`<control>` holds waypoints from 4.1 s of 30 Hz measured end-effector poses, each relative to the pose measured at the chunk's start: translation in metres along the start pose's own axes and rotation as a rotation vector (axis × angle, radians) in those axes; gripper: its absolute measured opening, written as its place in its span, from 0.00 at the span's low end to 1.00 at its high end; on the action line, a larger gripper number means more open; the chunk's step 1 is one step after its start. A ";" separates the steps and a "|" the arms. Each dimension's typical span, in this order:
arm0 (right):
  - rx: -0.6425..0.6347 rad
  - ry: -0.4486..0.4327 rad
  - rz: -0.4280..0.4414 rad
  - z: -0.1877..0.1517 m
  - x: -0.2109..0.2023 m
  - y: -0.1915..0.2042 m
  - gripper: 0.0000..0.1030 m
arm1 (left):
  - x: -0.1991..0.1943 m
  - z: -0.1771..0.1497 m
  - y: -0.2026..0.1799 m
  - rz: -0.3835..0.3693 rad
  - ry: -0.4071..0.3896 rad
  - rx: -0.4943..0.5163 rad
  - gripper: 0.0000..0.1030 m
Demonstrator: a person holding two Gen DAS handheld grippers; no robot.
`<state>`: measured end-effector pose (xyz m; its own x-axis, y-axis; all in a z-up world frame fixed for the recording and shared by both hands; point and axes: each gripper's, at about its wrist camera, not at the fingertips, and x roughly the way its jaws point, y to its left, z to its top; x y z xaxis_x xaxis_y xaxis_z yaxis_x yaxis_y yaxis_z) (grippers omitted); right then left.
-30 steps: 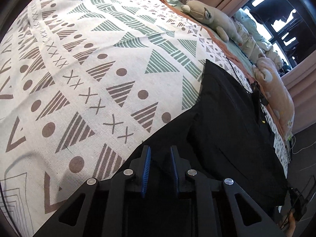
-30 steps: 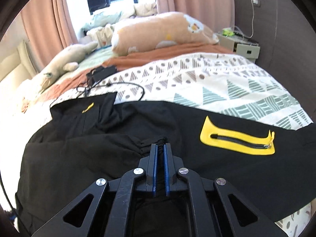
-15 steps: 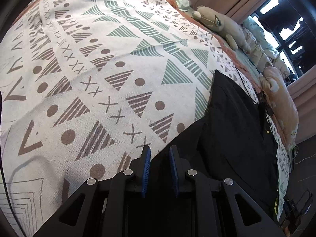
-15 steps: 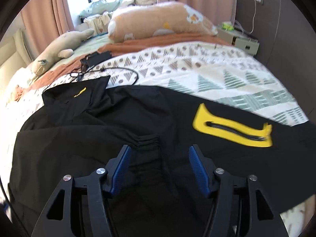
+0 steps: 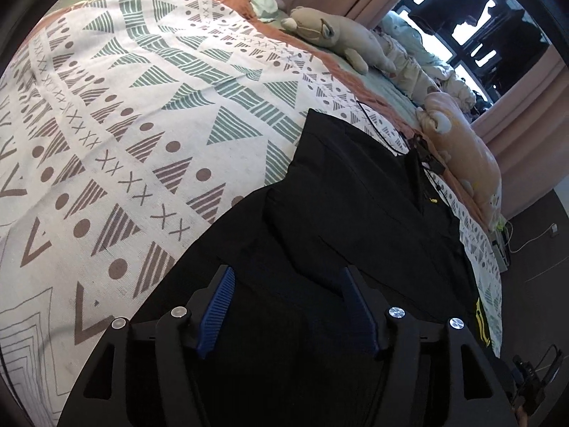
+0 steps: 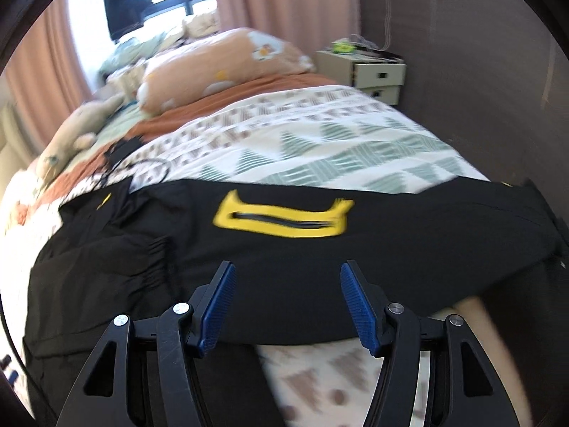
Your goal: Fold large clothes
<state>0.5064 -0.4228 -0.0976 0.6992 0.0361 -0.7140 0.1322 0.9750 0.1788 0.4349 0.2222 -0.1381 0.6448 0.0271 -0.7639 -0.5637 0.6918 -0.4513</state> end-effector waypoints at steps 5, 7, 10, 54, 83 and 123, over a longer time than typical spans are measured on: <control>0.083 -0.026 -0.009 0.001 -0.017 -0.051 0.59 | 0.006 -0.008 -0.014 -0.003 0.005 0.030 0.62; 0.112 -0.039 -0.013 0.001 -0.021 -0.068 0.59 | 0.009 -0.012 -0.023 0.000 0.004 0.055 0.62; 0.169 -0.068 -0.044 -0.003 -0.025 -0.093 0.55 | 0.015 -0.017 -0.033 0.003 0.010 0.086 0.62; 0.040 -0.299 0.316 0.062 -0.090 0.122 0.03 | -0.009 0.010 0.009 -0.031 -0.055 -0.037 0.62; 0.499 0.377 0.593 -0.149 0.074 0.254 0.48 | -0.026 0.022 0.032 -0.111 -0.054 -0.109 0.62; 0.854 0.154 0.534 -0.157 0.010 -0.031 0.54 | 0.053 -0.188 -0.299 -0.239 0.213 0.712 0.62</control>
<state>0.3993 -0.4184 -0.2165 0.7234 0.5072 -0.4683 0.3288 0.3434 0.8798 0.5408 -0.1189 -0.1300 0.5532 -0.2709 -0.7878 0.0915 0.9597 -0.2657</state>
